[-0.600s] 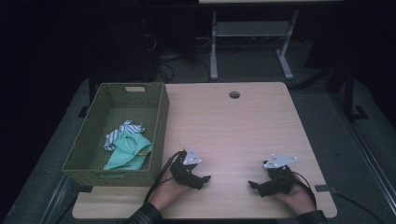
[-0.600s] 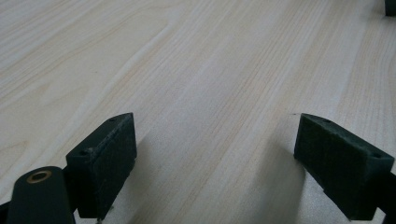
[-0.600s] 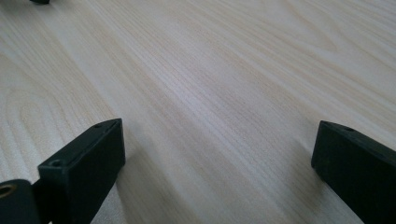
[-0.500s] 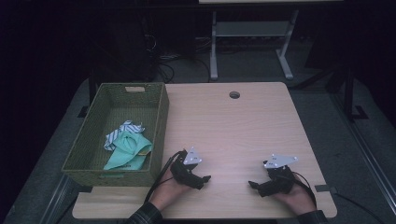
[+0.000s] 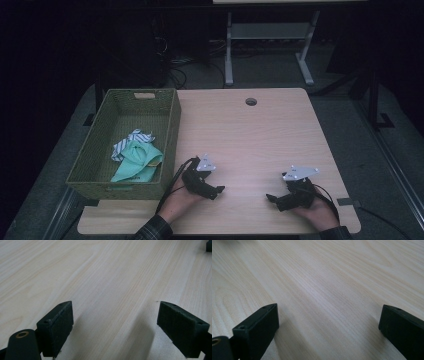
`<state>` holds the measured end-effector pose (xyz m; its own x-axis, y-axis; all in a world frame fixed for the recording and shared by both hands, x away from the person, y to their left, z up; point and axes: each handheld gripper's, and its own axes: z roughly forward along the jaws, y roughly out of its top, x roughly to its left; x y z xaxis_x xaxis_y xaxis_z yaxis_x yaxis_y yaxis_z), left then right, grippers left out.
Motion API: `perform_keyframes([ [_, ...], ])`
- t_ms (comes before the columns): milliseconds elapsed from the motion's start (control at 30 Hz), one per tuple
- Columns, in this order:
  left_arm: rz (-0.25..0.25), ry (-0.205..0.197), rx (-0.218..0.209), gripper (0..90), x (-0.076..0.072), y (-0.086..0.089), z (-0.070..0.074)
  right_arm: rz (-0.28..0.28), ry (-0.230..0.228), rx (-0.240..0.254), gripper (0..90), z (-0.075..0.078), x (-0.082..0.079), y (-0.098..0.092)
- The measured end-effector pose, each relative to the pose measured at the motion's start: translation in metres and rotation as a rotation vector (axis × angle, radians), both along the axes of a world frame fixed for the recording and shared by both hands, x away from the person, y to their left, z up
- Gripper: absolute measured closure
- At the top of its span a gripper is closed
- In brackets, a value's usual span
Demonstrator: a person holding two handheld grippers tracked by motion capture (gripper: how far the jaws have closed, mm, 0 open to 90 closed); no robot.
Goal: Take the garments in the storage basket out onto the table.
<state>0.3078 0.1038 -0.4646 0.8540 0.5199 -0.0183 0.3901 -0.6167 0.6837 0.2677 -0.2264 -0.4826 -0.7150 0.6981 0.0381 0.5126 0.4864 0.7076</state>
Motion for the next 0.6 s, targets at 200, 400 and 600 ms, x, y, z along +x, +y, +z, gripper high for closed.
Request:
perform_keyframes([
  [200, 0.012, 0.007, -0.02, 12.9, 0.002, 0.003, 0.003, 0.001, 0.001, 0.0, 2.5, 0.0, 0.0, 0.0],
  [400, 0.008, -0.007, -0.015, 12.9, 0.001, 0.001, 0.008, 0.001, 0.001, -0.001, 2.5, 0.0, 0.0, 0.0],
  [600, 0.01, -0.007, -0.031, 12.9, 0.003, 0.002, 0.011, 0.001, 0.001, 0.0, 2.5, 0.0, 0.0, 0.0],
])
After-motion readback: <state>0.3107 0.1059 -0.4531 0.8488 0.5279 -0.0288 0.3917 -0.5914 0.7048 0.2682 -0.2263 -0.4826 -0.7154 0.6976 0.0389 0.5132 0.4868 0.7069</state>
